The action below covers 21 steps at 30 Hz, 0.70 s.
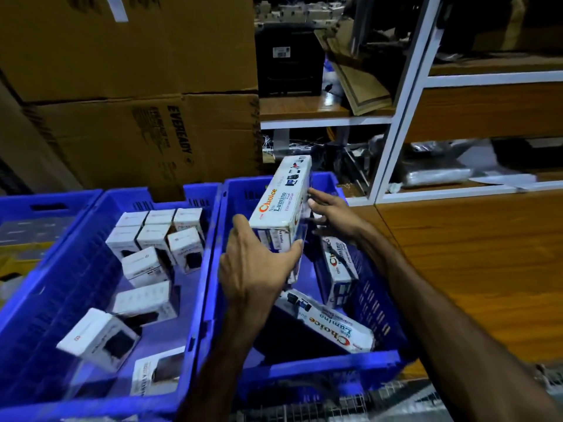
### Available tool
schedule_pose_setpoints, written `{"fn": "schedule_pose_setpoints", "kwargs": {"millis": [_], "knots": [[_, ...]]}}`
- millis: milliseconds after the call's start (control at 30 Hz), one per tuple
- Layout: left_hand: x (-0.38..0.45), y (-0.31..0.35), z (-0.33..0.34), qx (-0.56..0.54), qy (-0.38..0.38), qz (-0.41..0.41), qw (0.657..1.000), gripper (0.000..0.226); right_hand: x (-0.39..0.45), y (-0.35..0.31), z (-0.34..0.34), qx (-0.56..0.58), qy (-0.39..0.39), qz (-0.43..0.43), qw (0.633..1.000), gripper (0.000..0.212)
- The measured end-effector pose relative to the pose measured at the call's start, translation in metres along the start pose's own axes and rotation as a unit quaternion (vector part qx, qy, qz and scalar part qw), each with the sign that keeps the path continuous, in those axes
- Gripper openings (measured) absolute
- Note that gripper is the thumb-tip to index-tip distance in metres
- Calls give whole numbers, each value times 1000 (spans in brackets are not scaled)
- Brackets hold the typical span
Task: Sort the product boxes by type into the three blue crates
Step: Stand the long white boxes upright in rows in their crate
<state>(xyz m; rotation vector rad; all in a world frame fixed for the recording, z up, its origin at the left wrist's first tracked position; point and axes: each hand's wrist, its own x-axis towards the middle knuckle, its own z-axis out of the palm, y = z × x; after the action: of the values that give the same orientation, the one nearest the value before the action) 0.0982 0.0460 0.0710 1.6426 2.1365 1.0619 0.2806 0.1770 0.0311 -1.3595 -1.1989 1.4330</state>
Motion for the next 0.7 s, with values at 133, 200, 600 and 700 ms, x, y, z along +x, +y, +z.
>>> {"fn": "schedule_pose_setpoints", "kwargs": {"millis": [133, 200, 600, 700], "knots": [[4, 13, 27, 29, -19, -13, 999, 86, 7, 7, 2, -37, -12, 2, 999, 47], [7, 20, 40, 28, -20, -13, 999, 86, 8, 10, -1, -45, -2, -10, 999, 44], [-9, 17, 81, 68, -79, 24, 994, 88, -33, 24, -43, -444, 258, -128, 848, 49], [-9, 16, 83, 61, -82, 43, 994, 89, -35, 42, -42, -396, 196, 0, 897, 42]]}}
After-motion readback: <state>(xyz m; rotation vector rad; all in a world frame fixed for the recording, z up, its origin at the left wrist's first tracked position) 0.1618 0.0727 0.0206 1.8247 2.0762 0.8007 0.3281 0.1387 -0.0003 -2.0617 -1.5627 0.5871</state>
